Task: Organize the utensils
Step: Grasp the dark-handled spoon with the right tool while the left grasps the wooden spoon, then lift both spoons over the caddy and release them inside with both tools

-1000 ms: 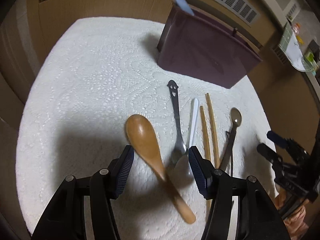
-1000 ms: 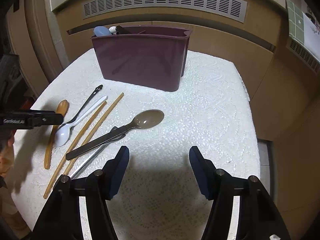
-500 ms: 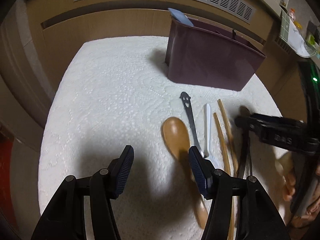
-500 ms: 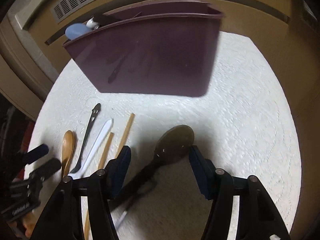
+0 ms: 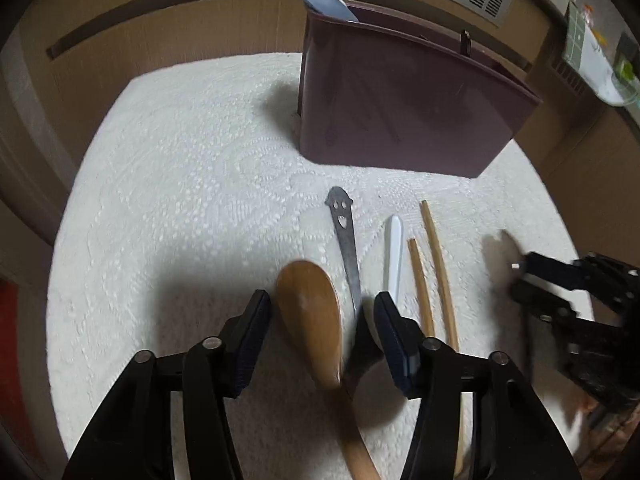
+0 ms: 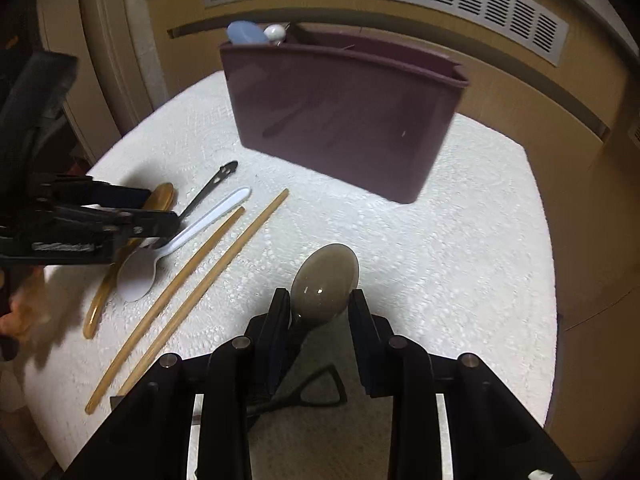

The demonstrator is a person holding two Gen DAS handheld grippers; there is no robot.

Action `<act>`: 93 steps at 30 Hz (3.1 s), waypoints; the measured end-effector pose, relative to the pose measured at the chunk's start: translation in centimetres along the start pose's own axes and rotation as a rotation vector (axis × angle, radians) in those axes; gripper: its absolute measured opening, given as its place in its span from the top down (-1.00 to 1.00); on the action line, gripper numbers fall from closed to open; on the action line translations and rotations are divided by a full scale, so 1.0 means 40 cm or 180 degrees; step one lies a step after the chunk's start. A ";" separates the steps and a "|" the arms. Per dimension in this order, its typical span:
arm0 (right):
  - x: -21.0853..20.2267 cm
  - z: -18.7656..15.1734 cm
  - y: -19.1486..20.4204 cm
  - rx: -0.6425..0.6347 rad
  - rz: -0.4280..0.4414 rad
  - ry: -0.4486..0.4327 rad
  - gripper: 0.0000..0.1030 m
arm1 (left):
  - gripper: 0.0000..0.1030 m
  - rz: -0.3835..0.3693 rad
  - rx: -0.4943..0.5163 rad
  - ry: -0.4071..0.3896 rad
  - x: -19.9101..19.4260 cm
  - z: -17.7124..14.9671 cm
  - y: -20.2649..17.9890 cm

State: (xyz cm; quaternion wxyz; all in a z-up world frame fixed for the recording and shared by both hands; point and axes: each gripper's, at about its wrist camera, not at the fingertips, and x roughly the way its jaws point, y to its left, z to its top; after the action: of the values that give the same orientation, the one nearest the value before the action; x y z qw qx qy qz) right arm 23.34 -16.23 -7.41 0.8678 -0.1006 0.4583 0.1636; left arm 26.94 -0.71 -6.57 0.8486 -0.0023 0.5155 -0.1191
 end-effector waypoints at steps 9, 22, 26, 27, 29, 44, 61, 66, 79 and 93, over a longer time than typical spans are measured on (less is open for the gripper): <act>-0.063 -0.004 -0.019 0.0068 0.0076 -0.0314 0.97 | 0.39 -0.0109 0.0003 -0.0580 -0.118 -0.050 -0.009; -0.024 -0.052 -0.135 0.1294 -0.0149 -0.0003 -0.28 | 0.39 -0.0081 -0.0030 -0.1161 -0.236 -0.085 0.024; 0.033 -0.023 -0.119 0.1418 -0.0266 0.0122 -0.17 | 0.39 -0.0132 -0.0040 -0.1213 -0.239 -0.084 0.023; 0.045 -0.005 -0.092 0.1243 -0.0384 0.0158 0.38 | 0.39 -0.0154 -0.0049 -0.1216 -0.240 -0.084 0.025; 0.058 0.012 -0.052 0.0944 -0.0482 0.0239 0.41 | 0.39 -0.0169 -0.0066 -0.1213 -0.243 -0.088 0.025; -0.192 0.024 0.000 0.0422 -0.0198 -0.0714 0.41 | 0.39 -0.0156 0.0031 -0.1314 -0.302 -0.090 -0.013; -0.501 0.264 -0.084 0.0209 -0.0361 -0.1982 0.41 | 0.39 -0.0338 0.0464 -0.2244 -0.567 0.188 -0.093; -0.523 0.391 -0.122 0.0144 -0.0458 -0.2245 0.41 | 0.39 -0.0182 0.0532 -0.2584 -0.577 0.321 -0.104; -0.193 0.443 -0.206 0.0268 -0.0298 -0.1842 0.41 | 0.39 -0.0428 0.0386 -0.1937 -0.257 0.432 -0.058; -0.154 0.253 -0.189 -0.0162 -0.0149 -0.1054 -0.35 | -0.18 -0.0352 0.0326 -0.1484 -0.200 0.290 -0.019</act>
State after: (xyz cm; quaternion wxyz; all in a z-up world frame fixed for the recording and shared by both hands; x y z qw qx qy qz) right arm 30.67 -21.13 3.56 0.9322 -0.1048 0.3024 0.1692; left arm 33.43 -1.20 5.95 0.9358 -0.0149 0.2981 -0.1876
